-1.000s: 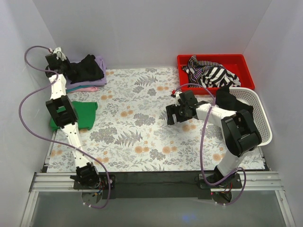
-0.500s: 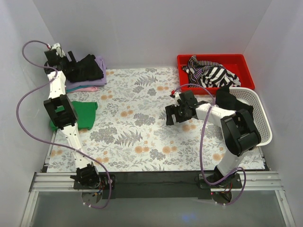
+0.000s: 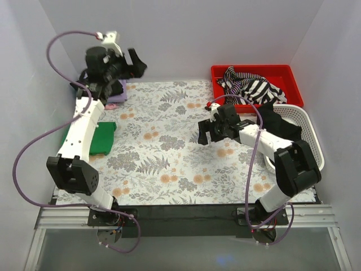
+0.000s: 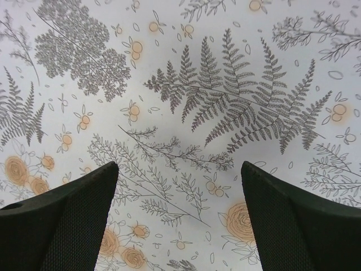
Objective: Fold and stack the t-shirts
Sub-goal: Neatly place the folded tshirt to the corner
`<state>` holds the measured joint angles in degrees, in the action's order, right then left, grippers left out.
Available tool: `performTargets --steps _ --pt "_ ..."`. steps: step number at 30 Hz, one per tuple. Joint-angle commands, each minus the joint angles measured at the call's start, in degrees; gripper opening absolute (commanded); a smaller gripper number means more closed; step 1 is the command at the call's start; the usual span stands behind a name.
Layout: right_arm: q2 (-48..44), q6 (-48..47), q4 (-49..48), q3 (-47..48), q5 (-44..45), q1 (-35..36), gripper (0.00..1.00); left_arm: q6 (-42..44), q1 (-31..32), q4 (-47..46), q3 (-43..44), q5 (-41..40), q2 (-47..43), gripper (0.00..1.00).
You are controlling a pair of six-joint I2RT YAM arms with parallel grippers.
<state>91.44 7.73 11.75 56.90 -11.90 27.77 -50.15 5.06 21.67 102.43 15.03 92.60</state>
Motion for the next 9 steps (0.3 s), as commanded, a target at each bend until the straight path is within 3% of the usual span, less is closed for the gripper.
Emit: performTargets --steps 1,5,9 --pt "-4.76 0.09 -1.73 -0.47 0.65 0.0 0.94 -4.25 4.84 2.34 -13.28 3.51 -1.18 0.86" --pt "-8.9 0.53 -1.29 -2.58 3.81 0.09 0.94 -5.39 10.75 -3.03 -25.93 4.06 -5.05 0.87" --pt "-13.11 1.24 -1.2 -4.61 6.45 0.09 0.95 -7.15 17.68 -7.86 -30.78 1.95 -7.34 0.87"
